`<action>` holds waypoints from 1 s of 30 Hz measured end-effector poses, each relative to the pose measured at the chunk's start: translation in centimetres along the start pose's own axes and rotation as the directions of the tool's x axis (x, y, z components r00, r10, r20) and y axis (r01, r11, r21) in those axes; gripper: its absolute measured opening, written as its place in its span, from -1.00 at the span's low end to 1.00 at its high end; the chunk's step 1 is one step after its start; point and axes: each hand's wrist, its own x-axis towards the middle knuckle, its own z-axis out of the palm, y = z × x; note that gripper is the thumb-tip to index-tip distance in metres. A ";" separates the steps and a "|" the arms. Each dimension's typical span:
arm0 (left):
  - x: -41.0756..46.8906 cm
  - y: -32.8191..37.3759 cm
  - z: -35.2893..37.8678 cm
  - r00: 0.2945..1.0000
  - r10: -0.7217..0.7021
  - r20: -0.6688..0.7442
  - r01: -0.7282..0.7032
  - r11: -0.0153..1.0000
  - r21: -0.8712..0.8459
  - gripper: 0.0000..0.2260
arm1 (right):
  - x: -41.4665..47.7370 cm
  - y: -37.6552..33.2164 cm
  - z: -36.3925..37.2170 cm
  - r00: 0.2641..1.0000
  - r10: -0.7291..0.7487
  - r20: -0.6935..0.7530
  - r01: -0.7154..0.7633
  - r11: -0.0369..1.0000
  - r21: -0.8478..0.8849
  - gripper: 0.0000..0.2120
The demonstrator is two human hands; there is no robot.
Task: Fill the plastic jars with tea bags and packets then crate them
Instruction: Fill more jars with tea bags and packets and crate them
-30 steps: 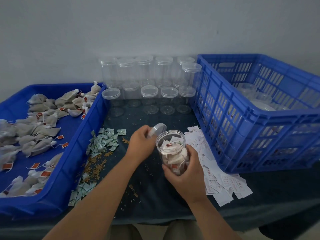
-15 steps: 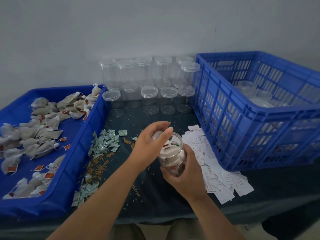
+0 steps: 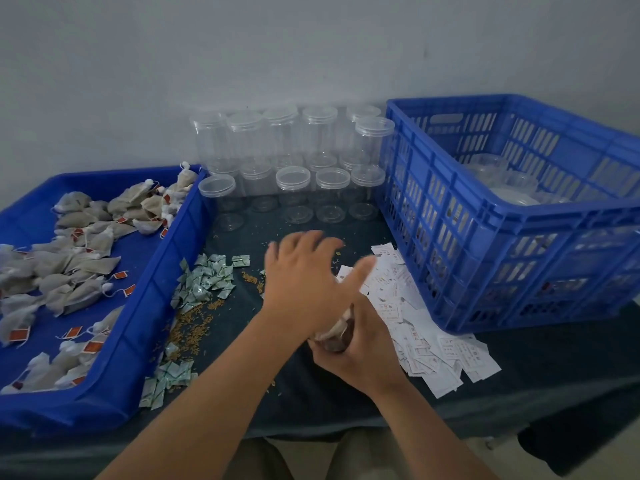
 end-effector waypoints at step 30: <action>-1.1 -2.9 0.0 0.839 0.526 0.140 -0.500 0.847 -0.181 -0.71 | -0.1 0.5 0.2 0.995 0.080 0.051 -0.075 0.993 -0.095 -0.15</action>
